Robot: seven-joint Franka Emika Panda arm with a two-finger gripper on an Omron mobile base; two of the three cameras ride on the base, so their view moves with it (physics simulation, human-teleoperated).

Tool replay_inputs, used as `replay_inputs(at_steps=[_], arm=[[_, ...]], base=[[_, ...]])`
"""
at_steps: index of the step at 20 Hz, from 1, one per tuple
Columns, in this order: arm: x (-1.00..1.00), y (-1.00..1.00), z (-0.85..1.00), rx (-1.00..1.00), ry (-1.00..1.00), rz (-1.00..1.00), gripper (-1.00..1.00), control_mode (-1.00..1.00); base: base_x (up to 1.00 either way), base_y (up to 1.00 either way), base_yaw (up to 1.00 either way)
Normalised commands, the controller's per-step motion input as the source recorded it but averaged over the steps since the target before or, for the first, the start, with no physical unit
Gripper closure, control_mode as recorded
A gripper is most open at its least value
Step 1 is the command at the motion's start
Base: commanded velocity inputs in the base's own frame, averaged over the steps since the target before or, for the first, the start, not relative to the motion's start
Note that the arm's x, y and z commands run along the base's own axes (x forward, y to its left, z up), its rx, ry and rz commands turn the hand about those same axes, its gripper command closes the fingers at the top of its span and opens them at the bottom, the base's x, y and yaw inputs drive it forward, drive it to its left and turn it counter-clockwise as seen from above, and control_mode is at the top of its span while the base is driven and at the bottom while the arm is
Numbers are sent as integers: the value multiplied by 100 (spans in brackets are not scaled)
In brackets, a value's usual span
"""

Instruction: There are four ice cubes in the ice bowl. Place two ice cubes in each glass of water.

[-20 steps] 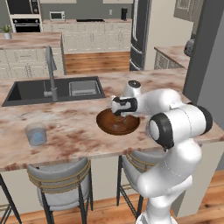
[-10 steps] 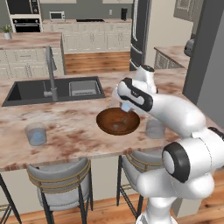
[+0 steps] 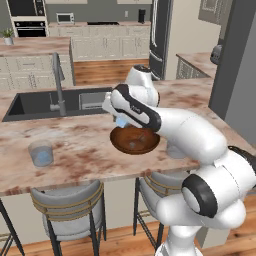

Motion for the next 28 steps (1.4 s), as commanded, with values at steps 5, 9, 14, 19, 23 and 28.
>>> replay_inputs(at_steps=[5,9,14,19,23,28], arm=[[17,90,-19,-7,13,0,100,-100],[19,64,-19,-2,19,0,100,-100],[17,34,-38,0,4,0,100,-100],[17,24,-45,0,0,-1,100,-100],[2,28,-30,0,0,-3,100,-100],[13,58,-5,0,0,-5,100,-100]], base=[[0,0,0],[0,0,0],[0,0,0],[0,0,0],[0,0,0],[0,0,0]])
